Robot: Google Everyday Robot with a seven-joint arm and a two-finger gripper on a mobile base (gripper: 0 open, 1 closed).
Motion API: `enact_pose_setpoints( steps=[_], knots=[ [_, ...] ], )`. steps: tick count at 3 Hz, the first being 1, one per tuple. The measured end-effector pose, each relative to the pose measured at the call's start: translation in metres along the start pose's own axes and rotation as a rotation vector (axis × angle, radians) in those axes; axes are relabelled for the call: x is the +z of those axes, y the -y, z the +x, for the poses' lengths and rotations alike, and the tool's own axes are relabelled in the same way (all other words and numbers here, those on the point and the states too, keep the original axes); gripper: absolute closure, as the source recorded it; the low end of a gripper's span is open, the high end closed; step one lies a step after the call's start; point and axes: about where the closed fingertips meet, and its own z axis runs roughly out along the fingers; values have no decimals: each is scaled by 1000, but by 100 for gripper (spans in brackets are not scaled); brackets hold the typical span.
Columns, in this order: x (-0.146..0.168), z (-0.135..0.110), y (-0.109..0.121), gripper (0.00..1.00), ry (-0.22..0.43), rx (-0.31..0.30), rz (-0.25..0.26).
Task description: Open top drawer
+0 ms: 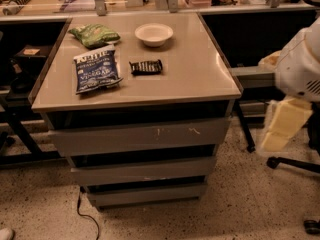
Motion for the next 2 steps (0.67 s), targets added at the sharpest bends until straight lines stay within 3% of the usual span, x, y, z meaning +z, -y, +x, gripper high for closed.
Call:
enact_pose_setpoints(
  steps=[2],
  knots=[
    [88, -26, -18, 0, 47, -32, -39]
  ],
)
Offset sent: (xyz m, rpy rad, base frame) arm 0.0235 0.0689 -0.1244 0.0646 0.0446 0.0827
